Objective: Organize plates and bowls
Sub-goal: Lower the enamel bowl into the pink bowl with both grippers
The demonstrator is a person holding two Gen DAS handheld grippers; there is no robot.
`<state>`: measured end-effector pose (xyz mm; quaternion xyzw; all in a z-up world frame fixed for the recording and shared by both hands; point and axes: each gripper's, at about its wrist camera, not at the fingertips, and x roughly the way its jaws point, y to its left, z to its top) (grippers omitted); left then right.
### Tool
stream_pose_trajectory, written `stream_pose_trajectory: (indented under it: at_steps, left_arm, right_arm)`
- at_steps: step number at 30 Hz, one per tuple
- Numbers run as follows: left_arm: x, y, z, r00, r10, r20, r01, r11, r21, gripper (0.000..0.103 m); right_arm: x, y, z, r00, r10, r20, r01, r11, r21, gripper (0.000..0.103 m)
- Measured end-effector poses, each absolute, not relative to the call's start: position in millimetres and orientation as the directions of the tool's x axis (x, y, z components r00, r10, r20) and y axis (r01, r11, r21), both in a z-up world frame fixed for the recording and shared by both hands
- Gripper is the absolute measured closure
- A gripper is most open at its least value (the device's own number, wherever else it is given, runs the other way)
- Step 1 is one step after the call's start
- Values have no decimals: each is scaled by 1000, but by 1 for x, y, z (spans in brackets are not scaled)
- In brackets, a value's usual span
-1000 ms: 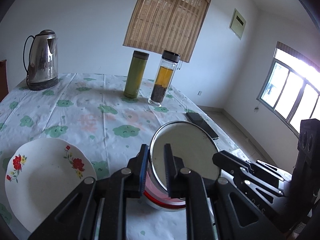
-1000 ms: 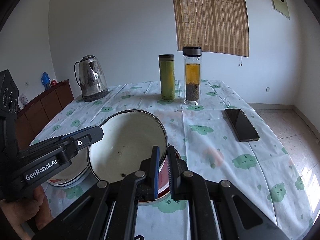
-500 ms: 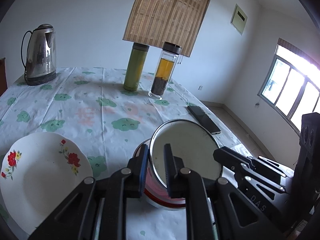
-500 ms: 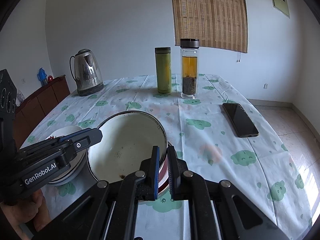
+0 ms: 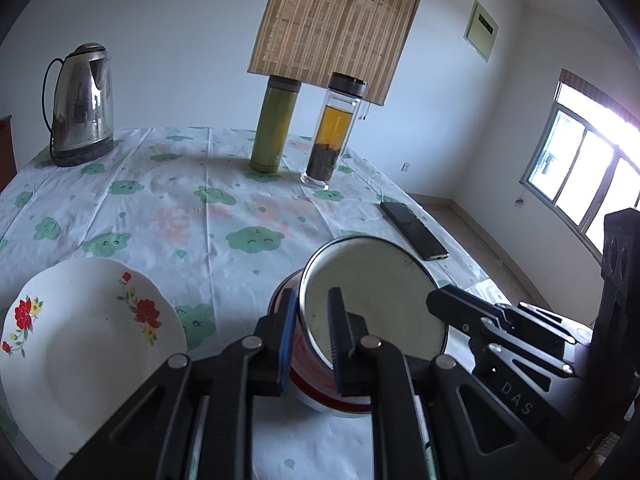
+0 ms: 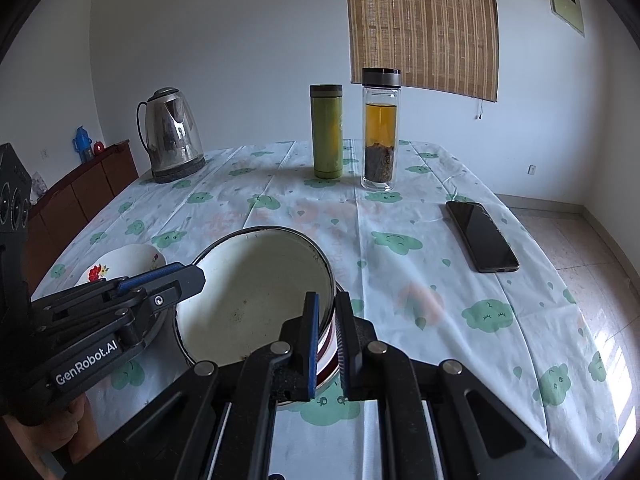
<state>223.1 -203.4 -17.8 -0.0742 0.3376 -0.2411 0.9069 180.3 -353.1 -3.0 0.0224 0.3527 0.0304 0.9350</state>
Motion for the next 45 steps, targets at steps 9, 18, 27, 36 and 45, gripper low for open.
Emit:
stream_pose_trajectory:
  at_steps: [9, 18, 27, 36, 45]
  left_arm:
    - [224, -203, -18, 651, -486, -584, 387, 873, -296, 91]
    - [228, -206, -25, 635, -478, -606, 383, 877, -290, 91]
    - [231, -207, -32, 620, -476, -623, 377, 878, -296, 91]
    - [232, -208, -32, 618, -479, -623, 380, 876, -296, 91]
    - [229, -207, -29, 612, -496, -615, 385, 867, -317, 91]
  right_arm:
    - [187, -355, -15, 724, 84, -685, -42, 996, 78, 92]
    - [187, -357, -21, 711, 90, -697, -43, 995, 85, 92]
    - [190, -358, -21, 709, 92, -699, -47, 995, 83, 92]
    - [196, -359, -24, 691, 87, -718, -51, 996, 72, 92]
    - [198, -360, -23, 678, 95, -728, -59, 995, 75, 92]
